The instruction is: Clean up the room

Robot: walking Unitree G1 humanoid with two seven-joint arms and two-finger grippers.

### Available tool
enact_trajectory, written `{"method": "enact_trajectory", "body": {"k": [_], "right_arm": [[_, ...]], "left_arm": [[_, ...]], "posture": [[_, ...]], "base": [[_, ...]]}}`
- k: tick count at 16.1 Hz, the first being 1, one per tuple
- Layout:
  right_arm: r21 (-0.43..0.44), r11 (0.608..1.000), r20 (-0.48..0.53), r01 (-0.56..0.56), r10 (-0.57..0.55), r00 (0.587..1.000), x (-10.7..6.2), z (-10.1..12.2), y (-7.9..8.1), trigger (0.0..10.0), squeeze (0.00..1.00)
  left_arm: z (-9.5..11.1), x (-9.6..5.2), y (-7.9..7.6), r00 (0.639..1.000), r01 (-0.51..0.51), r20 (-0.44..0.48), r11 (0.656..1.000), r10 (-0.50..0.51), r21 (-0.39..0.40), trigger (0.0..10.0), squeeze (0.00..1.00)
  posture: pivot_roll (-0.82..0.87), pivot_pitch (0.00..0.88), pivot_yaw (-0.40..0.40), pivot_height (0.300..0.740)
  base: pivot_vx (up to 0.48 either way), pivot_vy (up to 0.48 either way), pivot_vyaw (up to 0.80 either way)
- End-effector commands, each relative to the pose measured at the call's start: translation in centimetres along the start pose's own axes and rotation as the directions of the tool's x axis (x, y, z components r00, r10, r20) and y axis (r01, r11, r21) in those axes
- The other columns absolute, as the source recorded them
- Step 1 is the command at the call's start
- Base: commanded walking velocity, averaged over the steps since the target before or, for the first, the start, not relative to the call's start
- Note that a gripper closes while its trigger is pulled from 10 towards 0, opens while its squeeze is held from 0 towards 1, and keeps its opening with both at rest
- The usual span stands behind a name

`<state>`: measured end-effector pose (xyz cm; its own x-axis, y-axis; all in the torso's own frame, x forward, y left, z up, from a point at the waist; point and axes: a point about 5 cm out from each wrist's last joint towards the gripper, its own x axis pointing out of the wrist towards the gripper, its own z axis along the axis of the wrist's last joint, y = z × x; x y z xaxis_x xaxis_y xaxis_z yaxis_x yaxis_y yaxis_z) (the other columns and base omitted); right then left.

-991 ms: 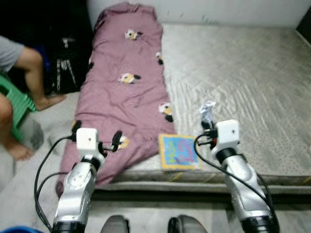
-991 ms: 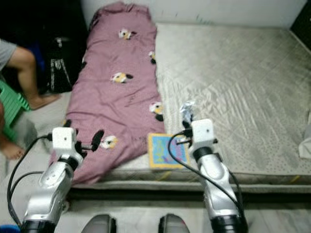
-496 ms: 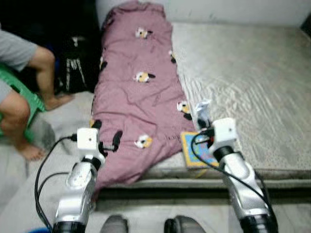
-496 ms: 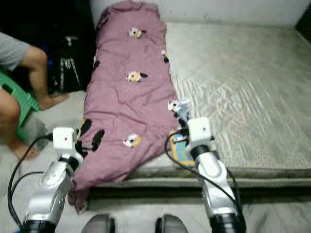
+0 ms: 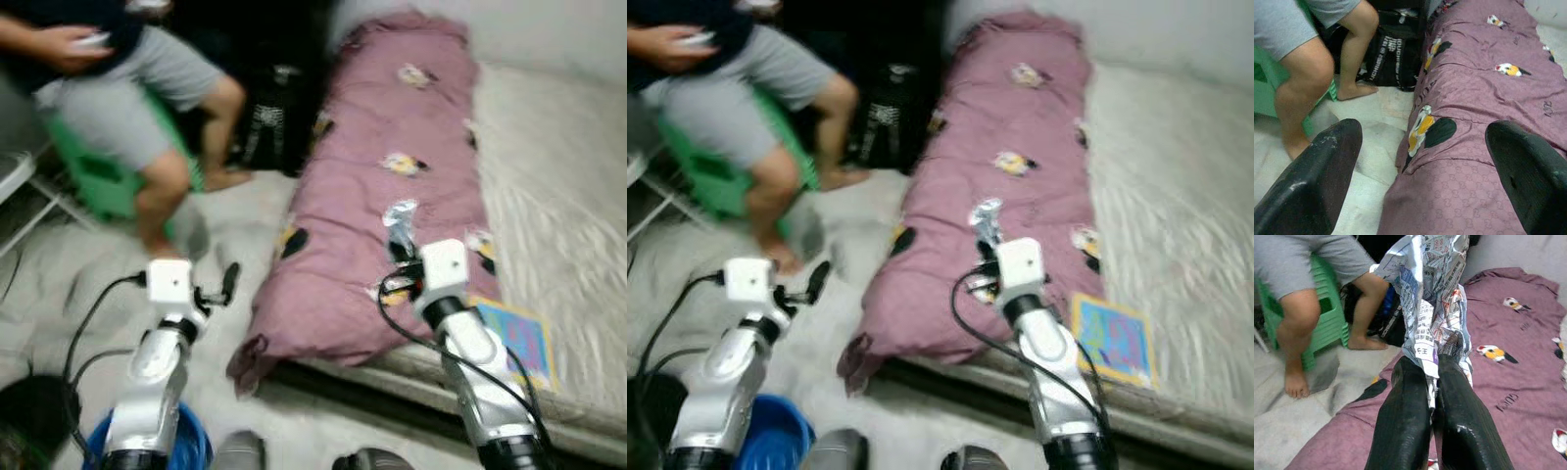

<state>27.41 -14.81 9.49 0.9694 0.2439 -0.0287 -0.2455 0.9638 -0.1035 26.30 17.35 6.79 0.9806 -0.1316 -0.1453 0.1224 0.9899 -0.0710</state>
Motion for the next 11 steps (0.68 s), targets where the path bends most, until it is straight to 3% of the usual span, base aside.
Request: {"method": "enact_trajectory", "body": {"k": [1, 11], "right_arm": [[-0.001, 1.0, 0.013, -0.006, 0.006, 1.0, 0.07, 0.26, 0.24, 10.0, 0.0], [-0.005, 1.0, 0.02, -0.003, 0.003, 1.0, 0.15, 0.36, 0.22, 10.0, 0.0]], "left_arm": [[-0.11, -0.34, 0.66, 1.0, -0.025, -0.008, 1.0, 0.025, 0.006, 10.0, 0.0], [-0.12, -0.23, 0.67, 1.0, -0.022, -0.012, 1.0, 0.022, 0.007, 10.0, 0.0]], "posture": [[-0.02, 0.093, -0.034, 0.74], [-0.02, 0.097, -0.034, 0.74]], "base": [[0.0, 0.0, 0.8], [0.0, 0.0, 0.8]]}}
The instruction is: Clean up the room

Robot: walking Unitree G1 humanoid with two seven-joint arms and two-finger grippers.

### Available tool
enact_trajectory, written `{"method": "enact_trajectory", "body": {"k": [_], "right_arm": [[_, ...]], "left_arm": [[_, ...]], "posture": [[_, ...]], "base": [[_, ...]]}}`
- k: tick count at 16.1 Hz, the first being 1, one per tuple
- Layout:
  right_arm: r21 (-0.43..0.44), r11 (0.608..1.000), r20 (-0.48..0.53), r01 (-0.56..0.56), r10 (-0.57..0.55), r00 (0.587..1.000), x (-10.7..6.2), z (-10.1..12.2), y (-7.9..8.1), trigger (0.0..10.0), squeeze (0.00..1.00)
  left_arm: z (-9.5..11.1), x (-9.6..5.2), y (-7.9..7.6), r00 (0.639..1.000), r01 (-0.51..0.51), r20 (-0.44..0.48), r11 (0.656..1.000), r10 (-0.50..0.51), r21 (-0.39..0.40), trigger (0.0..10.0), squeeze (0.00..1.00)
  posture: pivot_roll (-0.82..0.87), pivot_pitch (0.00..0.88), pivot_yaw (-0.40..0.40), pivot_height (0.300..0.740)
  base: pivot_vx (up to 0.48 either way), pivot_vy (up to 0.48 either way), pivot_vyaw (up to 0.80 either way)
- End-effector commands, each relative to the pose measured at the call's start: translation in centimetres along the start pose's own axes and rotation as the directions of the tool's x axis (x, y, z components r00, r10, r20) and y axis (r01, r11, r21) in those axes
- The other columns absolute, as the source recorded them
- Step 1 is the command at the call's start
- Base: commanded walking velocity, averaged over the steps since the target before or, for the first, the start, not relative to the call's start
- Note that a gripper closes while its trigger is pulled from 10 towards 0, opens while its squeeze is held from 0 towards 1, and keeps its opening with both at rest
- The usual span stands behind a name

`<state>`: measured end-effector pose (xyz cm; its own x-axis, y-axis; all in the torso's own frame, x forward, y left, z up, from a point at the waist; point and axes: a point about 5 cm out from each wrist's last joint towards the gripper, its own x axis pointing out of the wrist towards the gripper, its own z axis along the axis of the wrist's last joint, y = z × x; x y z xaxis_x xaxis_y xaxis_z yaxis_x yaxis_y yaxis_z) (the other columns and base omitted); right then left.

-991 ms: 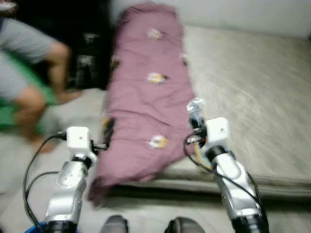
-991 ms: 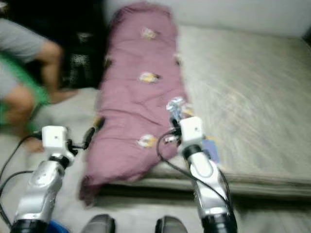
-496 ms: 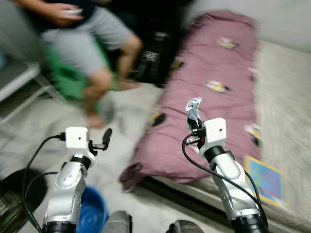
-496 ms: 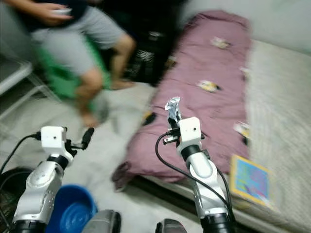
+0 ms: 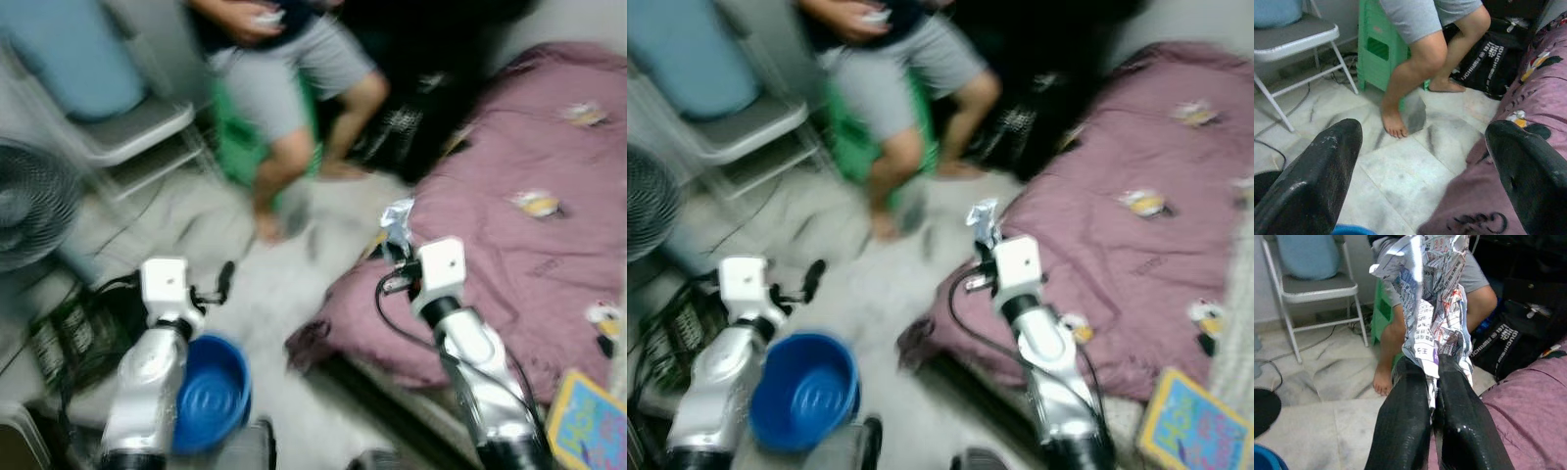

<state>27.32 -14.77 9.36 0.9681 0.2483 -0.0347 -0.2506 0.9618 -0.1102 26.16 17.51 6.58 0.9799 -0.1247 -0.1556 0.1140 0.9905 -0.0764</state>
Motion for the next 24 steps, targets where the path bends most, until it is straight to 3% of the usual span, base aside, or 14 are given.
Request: {"method": "enact_trajectory", "body": {"k": [1, 24], "right_arm": [[-0.002, 1.0, 0.037, 0.009, -0.009, 0.999, 0.24, 0.68, 0.08, 10.0, 0.0], [0.003, 1.0, 0.038, -0.004, 0.004, 0.999, 0.62, 0.5, 0.41, 10.0, 0.0]], "left_arm": [[0.1, -0.09, 0.52, 1.0, -0.014, -0.002, 1.0, 0.014, 0.015, 10.0, 0.0], [0.15, 0.13, 0.4, 1.0, 0.002, 0.001, 1.0, -0.002, 0.022, 10.0, 0.0]], "posture": [[-0.02, 0.097, -0.033, 0.74], [-0.02, 0.087, -0.027, 0.74]], "base": [[0.0, 0.0, 0.8], [0.0, 0.0, 0.79]]}}
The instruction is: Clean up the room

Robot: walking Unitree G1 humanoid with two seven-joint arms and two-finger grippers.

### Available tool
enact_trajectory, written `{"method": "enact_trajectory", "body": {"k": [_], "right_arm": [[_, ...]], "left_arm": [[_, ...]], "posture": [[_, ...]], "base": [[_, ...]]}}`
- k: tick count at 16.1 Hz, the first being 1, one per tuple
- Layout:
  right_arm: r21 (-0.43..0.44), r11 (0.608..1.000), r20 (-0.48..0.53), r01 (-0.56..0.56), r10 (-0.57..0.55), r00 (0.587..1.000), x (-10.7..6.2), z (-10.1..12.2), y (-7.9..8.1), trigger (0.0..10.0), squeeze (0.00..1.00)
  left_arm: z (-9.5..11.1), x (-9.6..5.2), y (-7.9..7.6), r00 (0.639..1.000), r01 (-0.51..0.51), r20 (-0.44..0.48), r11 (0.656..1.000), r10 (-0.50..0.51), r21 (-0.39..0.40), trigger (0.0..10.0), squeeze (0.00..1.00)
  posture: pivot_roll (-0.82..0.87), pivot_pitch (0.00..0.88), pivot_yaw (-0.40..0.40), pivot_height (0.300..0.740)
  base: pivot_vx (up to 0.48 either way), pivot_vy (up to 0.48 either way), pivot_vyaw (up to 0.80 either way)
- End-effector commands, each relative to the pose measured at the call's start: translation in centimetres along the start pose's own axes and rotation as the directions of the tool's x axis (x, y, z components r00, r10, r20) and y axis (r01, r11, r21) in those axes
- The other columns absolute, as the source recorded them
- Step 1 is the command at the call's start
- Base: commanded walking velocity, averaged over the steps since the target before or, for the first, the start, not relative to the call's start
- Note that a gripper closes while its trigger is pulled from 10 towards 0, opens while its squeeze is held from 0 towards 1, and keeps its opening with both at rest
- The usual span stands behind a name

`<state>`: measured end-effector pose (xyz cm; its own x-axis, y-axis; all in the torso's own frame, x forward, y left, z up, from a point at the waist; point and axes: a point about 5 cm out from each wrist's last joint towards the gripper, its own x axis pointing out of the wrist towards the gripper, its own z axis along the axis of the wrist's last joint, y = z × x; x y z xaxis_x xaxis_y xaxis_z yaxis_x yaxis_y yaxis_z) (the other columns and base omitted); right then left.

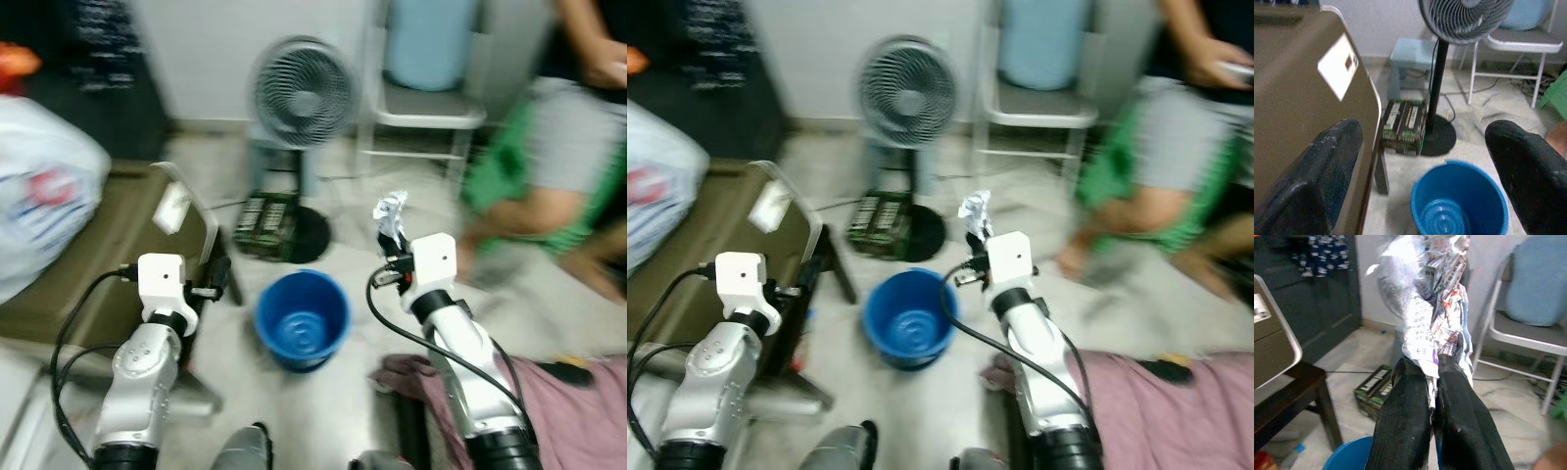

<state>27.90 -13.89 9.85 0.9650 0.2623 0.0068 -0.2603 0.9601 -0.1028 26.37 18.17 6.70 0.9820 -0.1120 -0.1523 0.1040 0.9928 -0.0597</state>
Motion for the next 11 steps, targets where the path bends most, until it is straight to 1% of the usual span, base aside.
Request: {"method": "enact_trajectory", "body": {"k": [1, 3, 6, 9, 11], "right_arm": [[-0.002, 1.0, -0.002, 0.004, -0.004, 1.0, -0.13, -0.06, -0.22, 10.0, 0.0], [-0.001, 1.0, 0.0, 0.0, 0.0, 1.0, -0.09, -0.02, -0.15, 10.0, 0.0], [0.005, 1.0, -0.006, 0.003, -0.003, 1.0, 0.15, 0.0, -0.19, 10.0, 0.0], [0.006, 1.0, -0.009, 0.005, -0.005, 1.0, 0.17, -0.05, -0.22, 10.0, 0.0], [0.005, 1.0, -0.011, 0.005, -0.005, 1.0, 0.18, -0.06, -0.19, 10.0, 0.0]], "left_arm": [[0.01, 0.03, -0.33, 1.0, 0.021, 0.001, 1.0, -0.021, 0.002, 10.0, 0.0], [0.04, 0.03, -0.35, 1.0, 0.023, 0.002, 1.0, -0.023, 0.0, 10.0, 0.0], [0.2, 0.23, -0.35, 0.999, 0.035, 0.007, 0.999, -0.035, -0.004, 10.0, 0.0], [0.24, 0.18, -0.42, 0.999, 0.041, 0.012, 0.999, -0.041, -0.012, 10.0, 0.0], [0.26, 0.16, -0.42, 0.999, 0.044, 0.012, 0.999, -0.044, -0.016, 10.0, 0.0]], "posture": [[-0.02, 0.087, -0.028, 0.74], [-0.02, 0.087, -0.028, 0.74], [-0.02, 0.114, -0.029, 0.74], [-0.02, 0.109, -0.029, 0.74], [-0.02, 0.109, -0.029, 0.74]], "base": [[0.0, 0.0, 0.58], [0.0, 0.0, 0.48], [0.0, 0.0, 0.0], [0.0, 0.0, 0.0], [0.251, 0.0, 0.0]]}}
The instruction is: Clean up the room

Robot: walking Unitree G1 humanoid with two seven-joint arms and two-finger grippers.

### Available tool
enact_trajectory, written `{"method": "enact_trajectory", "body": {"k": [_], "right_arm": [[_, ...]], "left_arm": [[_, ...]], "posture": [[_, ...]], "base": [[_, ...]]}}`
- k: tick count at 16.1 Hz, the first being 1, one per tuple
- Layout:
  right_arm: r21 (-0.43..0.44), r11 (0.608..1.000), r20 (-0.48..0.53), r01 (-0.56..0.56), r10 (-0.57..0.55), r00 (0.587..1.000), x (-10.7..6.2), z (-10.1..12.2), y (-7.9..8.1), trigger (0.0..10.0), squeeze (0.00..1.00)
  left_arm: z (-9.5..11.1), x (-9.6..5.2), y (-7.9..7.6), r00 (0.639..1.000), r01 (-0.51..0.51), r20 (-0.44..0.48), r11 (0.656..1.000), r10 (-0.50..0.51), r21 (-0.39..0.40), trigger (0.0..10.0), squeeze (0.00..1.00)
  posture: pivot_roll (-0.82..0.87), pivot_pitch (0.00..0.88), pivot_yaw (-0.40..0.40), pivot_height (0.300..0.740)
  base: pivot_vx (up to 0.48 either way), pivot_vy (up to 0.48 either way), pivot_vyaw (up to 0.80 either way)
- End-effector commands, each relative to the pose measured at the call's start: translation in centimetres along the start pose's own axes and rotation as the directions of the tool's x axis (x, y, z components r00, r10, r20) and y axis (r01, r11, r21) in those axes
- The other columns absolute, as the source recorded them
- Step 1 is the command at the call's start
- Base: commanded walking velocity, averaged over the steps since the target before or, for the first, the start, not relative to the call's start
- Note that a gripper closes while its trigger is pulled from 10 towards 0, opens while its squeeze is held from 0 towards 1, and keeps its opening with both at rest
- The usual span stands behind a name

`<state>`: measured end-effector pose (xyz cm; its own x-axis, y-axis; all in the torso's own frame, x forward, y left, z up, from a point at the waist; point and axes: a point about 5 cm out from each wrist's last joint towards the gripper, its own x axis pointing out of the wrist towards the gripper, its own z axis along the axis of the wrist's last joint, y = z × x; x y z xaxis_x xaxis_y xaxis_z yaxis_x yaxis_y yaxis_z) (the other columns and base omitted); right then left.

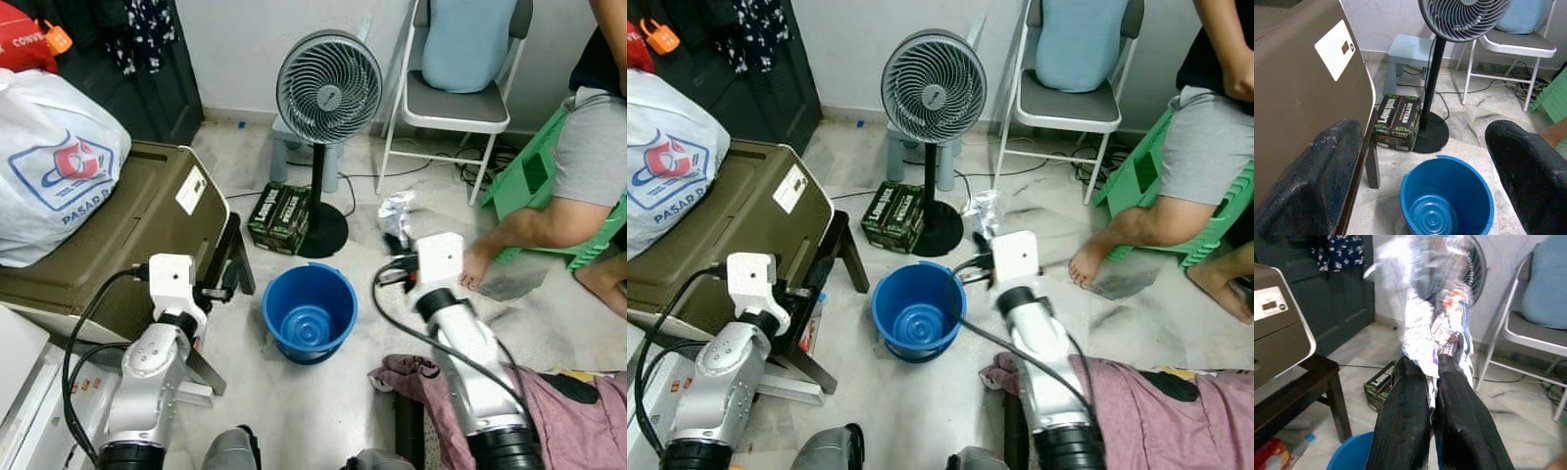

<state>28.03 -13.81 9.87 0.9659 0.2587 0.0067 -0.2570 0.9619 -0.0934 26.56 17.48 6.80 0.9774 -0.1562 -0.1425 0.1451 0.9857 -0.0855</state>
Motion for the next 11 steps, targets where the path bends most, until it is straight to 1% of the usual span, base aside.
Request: {"method": "enact_trajectory", "body": {"k": [1, 8, 10, 11], "right_arm": [[-0.003, 1.0, -0.011, 0.002, -0.002, 1.0, 0.02, -0.1, -0.22, 10.0, 0.0], [-0.003, 1.0, -0.003, 0.003, -0.003, 1.0, 0.07, 0.02, -0.24, 10.0, 0.0], [-0.012, 1.0, 0.003, -0.007, 0.007, 1.0, 0.01, 0.07, -0.08, 10.0, 0.0], [-0.007, 1.0, 0.004, -0.005, 0.005, 1.0, 0.01, 0.06, -0.05, 10.0, 0.0]], "left_arm": [[0.14, -0.12, 0.22, 1.0, 0.001, 0.005, 1.0, -0.001, 0.004, 10.0, 0.0], [0.16, -0.05, 0.23, 1.0, 0.004, 0.003, 1.0, -0.004, 0.003, 10.0, 0.0], [0.14, -0.06, 0.21, 1.0, 0.004, 0.002, 1.0, -0.005, 0.004, 10.0, 0.0], [0.12, -0.07, 0.22, 1.0, 0.002, 0.001, 1.0, -0.002, 0.003, 10.0, 0.0]], "posture": [[-0.02, 0.108, -0.029, 0.74], [-0.03, 0.108, -0.028, 0.74], [-0.02, 0.103, -0.029, 0.74], [-0.02, 0.103, -0.029, 0.74]], "base": [[0.262, 0.0, 0.0], [0.262, 0.0, 0.0], [0.262, 0.0, 0.8], [0.0, 0.0, 0.0]]}}
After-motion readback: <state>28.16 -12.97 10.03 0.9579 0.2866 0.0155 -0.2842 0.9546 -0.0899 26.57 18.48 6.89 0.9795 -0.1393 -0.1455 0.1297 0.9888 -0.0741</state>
